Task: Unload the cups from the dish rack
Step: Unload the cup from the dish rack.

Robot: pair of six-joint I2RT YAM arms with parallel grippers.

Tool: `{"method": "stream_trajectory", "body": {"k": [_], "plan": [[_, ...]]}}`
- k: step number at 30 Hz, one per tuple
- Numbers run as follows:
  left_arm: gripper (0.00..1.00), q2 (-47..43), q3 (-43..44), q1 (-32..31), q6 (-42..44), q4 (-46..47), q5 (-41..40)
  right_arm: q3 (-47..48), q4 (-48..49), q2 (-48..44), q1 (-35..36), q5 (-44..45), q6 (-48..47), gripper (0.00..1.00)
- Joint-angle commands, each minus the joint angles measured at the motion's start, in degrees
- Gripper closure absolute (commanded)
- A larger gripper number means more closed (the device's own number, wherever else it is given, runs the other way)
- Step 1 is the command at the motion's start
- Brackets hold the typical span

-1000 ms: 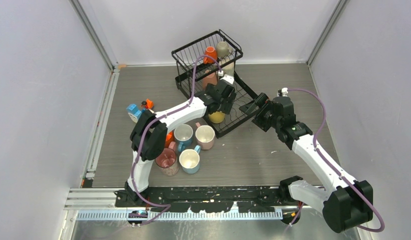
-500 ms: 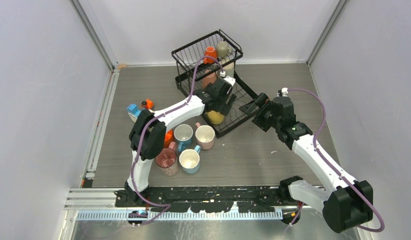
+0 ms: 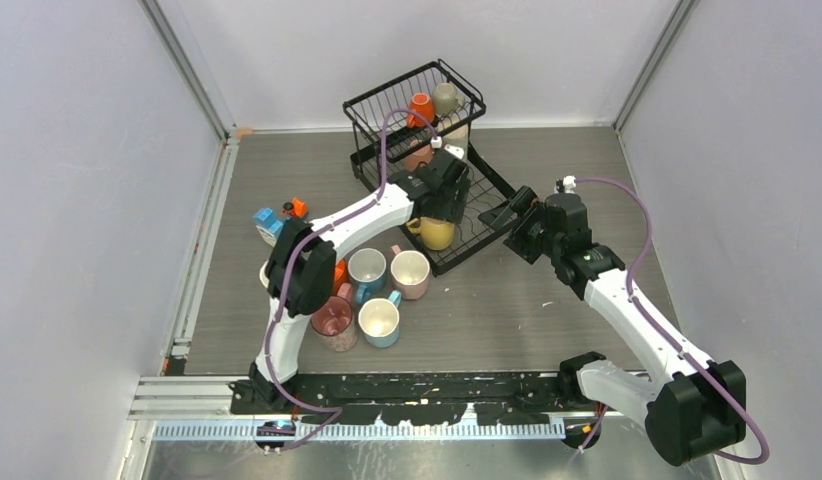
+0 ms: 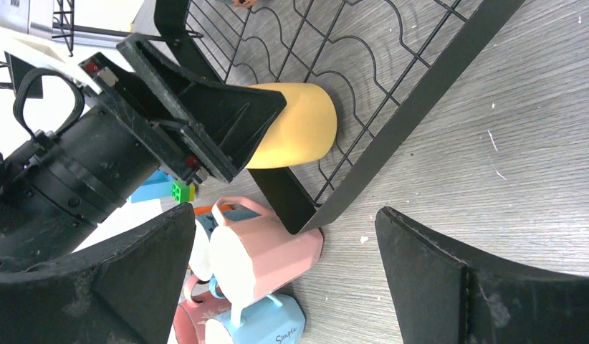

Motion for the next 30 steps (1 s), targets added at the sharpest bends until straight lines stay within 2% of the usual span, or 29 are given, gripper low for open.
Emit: {"method": "stream_trajectory", "body": {"k": [1, 9, 20, 30], "plan": [[0.25, 2.6, 4.9, 0.1, -2.7, -3.1, -0.3, -0.2, 1.6, -1.7, -0.3, 0.4, -0.1, 0.00], [0.16, 3.9, 7.2, -0.6, -0.1, -3.1, -2.5, -0.2, 1.8, -1.3, -0.3, 0.0, -0.2, 0.00], [0.14, 3.9, 11.6, -0.9, 4.5, -4.8, -5.3, -0.1, 1.2, -1.8, -0.3, 0.4, -0.7, 0.00], [0.14, 2.6, 15.9, -3.3, -2.3, -15.0, -12.7, -0.7, 2.2, -1.1, -0.3, 0.1, -0.5, 0.00]]}}
